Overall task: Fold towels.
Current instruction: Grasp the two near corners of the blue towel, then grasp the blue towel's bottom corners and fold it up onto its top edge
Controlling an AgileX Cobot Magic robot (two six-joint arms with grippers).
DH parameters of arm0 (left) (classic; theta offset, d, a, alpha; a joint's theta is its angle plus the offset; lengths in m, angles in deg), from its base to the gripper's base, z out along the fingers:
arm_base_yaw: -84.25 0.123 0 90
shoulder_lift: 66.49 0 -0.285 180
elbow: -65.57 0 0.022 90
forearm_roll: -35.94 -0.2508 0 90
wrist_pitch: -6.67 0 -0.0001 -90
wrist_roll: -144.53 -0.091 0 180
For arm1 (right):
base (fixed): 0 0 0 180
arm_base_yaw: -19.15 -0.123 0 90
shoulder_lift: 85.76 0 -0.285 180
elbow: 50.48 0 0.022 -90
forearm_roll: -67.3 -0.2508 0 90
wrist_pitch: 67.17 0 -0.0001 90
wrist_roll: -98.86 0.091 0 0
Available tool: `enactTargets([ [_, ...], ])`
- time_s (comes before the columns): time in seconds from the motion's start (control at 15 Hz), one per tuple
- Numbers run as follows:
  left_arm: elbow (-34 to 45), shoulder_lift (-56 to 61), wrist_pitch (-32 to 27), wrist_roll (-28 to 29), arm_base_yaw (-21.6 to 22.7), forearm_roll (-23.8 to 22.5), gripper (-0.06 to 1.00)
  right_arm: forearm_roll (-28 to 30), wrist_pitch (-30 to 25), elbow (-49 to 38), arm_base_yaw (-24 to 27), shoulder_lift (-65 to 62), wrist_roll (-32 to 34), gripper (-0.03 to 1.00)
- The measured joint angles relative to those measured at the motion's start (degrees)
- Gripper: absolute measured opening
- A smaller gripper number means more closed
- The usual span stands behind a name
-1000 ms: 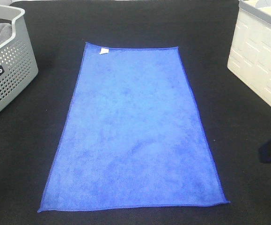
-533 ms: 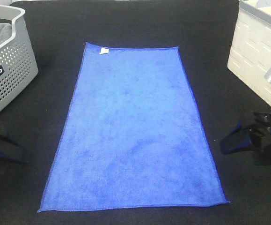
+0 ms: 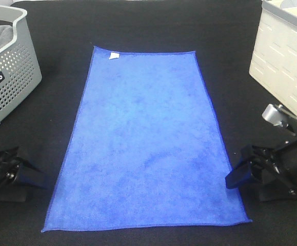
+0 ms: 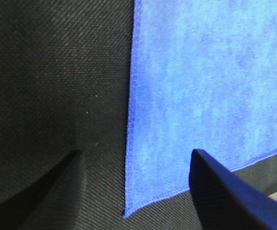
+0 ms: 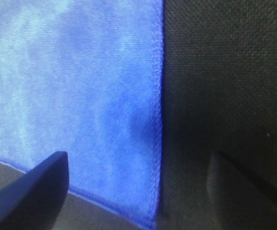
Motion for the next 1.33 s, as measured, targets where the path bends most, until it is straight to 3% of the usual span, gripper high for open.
enactTargets([
  [0.4, -0.11, -6.65, -3.21, -9.4, -0.46, 9.0, 0.6, -13.75, -4.24, 0.69, 0.17, 6.82, -11.34, 0.74],
  [0.53, -0.34, -7.28, -3.5, -10.66, -2.01, 10.43, 0.6, -14.55, -4.47, 0.74, -0.11, 7.28, -11.8, 0.73],
  [0.67, -1.26, -8.25, -2.18, -11.29, -6.99, 14.5, 0.6, -15.53, -3.09, 1.95, -5.16, 7.85, -12.83, 0.67],
  [0.8, -1.38, -8.42, -1.49, -11.29, -8.82, 16.44, 0.59, -16.84, -1.15, 2.35, -7.56, 8.14, -12.26, 0.58],
  [0.87, -1.55, -8.59, -1.15, -11.29, -9.68, 17.48, 0.56, -17.59, -0.06, 2.35, -7.96, 8.54, -10.94, 0.44],
  [1.13, -1.83, -9.63, 1.72, -11.46, -10.66, 17.53, 0.07, -17.48, 2.01, 2.35, -8.02, 9.11, -9.63, 0.06],
  [1.2, -1.83, -9.74, 1.83, -11.46, -10.71, 17.48, 0.01, -17.42, 2.01, 2.35, -8.08, 9.11, -9.17, 0.0],
  [1.33, -1.83, -9.74, 1.15, -11.46, -10.71, 16.96, 0.0, -17.36, 1.83, 2.35, -8.08, 9.11, -8.19, 0.0],
])
